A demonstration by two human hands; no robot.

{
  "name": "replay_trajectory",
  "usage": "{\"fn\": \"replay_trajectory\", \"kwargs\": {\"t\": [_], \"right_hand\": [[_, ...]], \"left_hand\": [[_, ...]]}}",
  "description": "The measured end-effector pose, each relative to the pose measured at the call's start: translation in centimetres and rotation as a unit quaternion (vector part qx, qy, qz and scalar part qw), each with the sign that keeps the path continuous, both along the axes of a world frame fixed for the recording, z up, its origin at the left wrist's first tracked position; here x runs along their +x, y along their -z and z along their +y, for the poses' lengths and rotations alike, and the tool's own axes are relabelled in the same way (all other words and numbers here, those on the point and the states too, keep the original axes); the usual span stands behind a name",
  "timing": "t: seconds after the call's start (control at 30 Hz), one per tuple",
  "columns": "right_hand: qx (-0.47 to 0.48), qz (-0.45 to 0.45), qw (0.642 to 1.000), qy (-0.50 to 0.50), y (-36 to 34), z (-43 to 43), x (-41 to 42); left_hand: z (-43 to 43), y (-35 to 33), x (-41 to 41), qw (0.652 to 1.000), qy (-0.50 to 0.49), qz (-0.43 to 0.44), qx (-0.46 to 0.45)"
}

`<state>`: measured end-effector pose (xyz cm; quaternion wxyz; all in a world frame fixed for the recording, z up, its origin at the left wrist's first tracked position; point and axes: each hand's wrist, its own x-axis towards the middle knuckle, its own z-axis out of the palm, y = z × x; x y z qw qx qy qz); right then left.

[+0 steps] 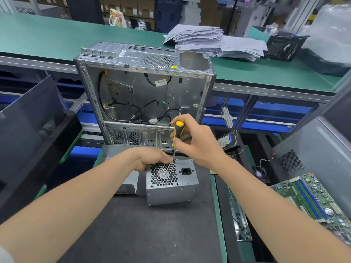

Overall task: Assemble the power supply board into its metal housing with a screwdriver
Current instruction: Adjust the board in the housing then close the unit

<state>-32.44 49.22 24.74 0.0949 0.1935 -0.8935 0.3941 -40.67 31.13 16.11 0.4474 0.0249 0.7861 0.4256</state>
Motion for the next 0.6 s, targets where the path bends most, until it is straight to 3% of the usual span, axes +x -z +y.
{"fn": "replay_trajectory", "kwargs": {"t": [0.6], "right_hand": [[0.045,-0.025,0.997,-0.06,-0.22,0.26,-0.05]], "left_hand": [[0.01,-0.46,0.32,1.0,-0.008,-0.01,0.013]]}}
